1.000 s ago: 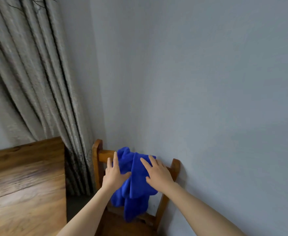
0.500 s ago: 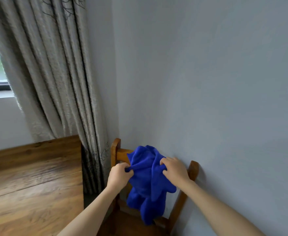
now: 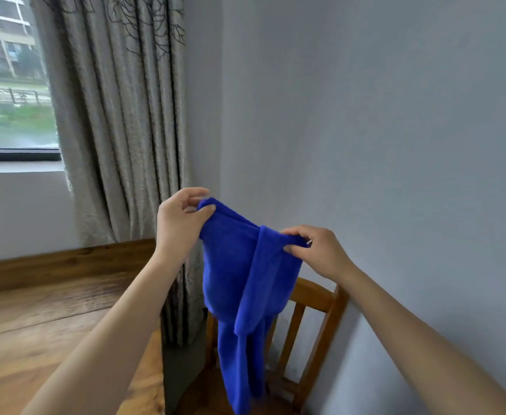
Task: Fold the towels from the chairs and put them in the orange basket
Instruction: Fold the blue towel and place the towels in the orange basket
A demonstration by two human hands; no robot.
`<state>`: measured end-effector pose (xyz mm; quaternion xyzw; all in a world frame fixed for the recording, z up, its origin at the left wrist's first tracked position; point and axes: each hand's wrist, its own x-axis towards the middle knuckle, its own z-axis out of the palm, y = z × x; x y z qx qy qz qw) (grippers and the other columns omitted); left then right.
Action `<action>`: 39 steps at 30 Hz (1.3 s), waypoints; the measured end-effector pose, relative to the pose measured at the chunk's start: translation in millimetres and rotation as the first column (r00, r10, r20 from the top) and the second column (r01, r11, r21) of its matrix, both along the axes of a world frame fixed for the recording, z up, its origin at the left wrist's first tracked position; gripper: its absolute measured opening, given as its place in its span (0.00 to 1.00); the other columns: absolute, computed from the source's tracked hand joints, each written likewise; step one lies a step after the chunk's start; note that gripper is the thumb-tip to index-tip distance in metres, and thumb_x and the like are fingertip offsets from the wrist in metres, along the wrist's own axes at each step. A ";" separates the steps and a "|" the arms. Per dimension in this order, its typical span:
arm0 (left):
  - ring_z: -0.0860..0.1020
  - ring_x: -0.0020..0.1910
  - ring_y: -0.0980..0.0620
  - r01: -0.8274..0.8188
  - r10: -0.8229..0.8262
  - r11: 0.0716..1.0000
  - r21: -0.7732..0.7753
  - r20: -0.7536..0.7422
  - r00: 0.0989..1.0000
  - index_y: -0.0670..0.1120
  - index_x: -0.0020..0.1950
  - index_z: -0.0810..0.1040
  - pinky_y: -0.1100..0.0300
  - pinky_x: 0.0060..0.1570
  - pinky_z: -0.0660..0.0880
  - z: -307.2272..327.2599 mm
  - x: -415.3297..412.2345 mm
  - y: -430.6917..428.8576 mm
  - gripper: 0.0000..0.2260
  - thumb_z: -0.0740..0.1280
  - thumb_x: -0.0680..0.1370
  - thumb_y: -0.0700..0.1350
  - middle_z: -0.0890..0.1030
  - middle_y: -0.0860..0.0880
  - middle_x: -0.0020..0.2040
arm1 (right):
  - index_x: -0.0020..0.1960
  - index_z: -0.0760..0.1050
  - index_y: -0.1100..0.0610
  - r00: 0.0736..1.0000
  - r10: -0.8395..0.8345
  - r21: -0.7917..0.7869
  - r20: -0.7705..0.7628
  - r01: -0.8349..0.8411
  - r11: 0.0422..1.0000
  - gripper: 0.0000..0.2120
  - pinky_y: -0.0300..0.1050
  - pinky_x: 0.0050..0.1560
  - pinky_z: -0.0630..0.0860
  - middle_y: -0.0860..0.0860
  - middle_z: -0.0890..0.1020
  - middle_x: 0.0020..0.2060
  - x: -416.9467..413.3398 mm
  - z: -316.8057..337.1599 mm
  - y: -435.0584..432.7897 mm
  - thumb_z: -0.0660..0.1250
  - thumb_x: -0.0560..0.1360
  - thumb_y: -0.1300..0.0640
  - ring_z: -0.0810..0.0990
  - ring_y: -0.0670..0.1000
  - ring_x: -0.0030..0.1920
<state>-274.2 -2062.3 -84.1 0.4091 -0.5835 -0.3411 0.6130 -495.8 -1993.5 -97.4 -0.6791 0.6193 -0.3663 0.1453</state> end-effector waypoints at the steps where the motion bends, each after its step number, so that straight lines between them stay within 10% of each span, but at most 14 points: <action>1: 0.75 0.31 0.64 -0.029 0.029 1.000 -0.009 0.030 0.999 0.48 0.48 0.79 0.71 0.35 0.72 1.9 1.3 7.7 0.12 0.69 0.71 0.33 0.78 0.53 0.37 | 0.54 0.79 0.56 0.999 0.025 0.060 -0.031 -0.023 0.998 0.10 0.27 0.41 0.73 0.40 0.79 0.42 -1.3 -6.2 5.7 0.66 0.75 0.62 0.76 0.37 0.41; 7: 0.74 0.40 0.60 -0.048 0.045 0.999 0.000 0.297 0.954 0.49 0.52 0.79 0.71 0.43 0.70 14.5 -8.5 59.4 0.12 0.69 0.73 0.35 0.77 0.58 0.42 | 0.58 0.77 0.55 0.980 0.097 0.287 -0.173 -0.044 0.957 0.11 0.37 0.53 0.74 0.51 0.81 0.54 4.4 -48.2 34.4 0.63 0.77 0.57 0.78 0.46 0.52; 13: 0.78 0.42 0.66 0.149 -0.190 0.982 0.118 0.643 0.742 0.53 0.54 0.78 0.72 0.44 0.70 -8.9 -15.4 120.1 0.17 0.67 0.73 0.33 0.79 0.61 0.40 | 0.71 0.62 0.48 0.944 0.220 0.173 0.247 -0.267 0.948 0.24 0.41 0.64 0.64 0.47 0.66 0.70 20.4 -47.9 61.8 0.62 0.77 0.59 0.65 0.47 0.70; 17: 0.80 0.41 0.63 0.228 -0.340 0.939 0.258 0.587 0.735 0.56 0.51 0.77 0.73 0.44 0.74 -10.8 -4.5 147.5 0.20 0.68 0.71 0.30 0.82 0.61 0.35 | 0.71 0.61 0.49 0.725 0.448 0.279 0.523 -0.642 0.714 0.30 0.46 0.68 0.63 0.49 0.67 0.71 32.6 -46.1 59.8 0.63 0.72 0.64 0.64 0.49 0.71; 22: 0.81 0.43 0.59 0.169 -0.311 0.944 0.285 0.584 0.750 0.57 0.50 0.77 0.69 0.48 0.76 -3.9 17.1 169.2 0.21 0.67 0.72 0.30 0.83 0.55 0.38 | 0.59 0.75 0.61 0.680 0.644 0.492 0.352 -0.719 0.491 0.12 0.42 0.59 0.75 0.51 0.80 0.52 37.9 -57.5 59.1 0.63 0.77 0.60 0.79 0.49 0.54; 28: 0.78 0.37 0.59 0.097 -0.362 0.894 0.438 0.579 0.731 0.51 0.55 0.75 0.69 0.39 0.74 -26.8 49.9 172.3 0.19 0.69 0.71 0.32 0.80 0.52 0.40 | 0.43 0.79 0.56 0.796 0.543 0.368 0.266 -0.605 0.706 0.05 0.36 0.47 0.75 0.49 0.81 0.38 17.7 -28.0 46.5 0.66 0.76 0.60 0.79 0.43 0.43; 34: 0.73 0.35 0.58 0.019 -0.473 0.826 0.564 0.673 0.568 0.52 0.38 0.72 0.66 0.36 0.67 -98.6 77.1 167.6 0.14 0.69 0.69 0.33 0.75 0.54 0.35 | 0.46 0.79 0.62 0.825 0.490 0.257 0.283 -0.557 0.790 0.06 0.36 0.44 0.77 0.52 0.80 0.38 1.5 17.0 33.3 0.63 0.76 0.64 0.79 0.46 0.41; 39: 0.73 0.37 0.52 -0.004 -0.344 0.814 0.580 0.488 0.802 0.39 0.37 0.75 0.60 0.40 0.68 -75.2 111.4 141.5 0.05 0.69 0.72 0.34 0.76 0.46 0.35 | 0.44 0.77 0.59 0.782 0.269 0.171 0.563 -0.429 0.887 0.07 0.40 0.43 0.80 0.51 0.80 0.36 -25.4 30.8 21.1 0.60 0.77 0.64 0.79 0.49 0.41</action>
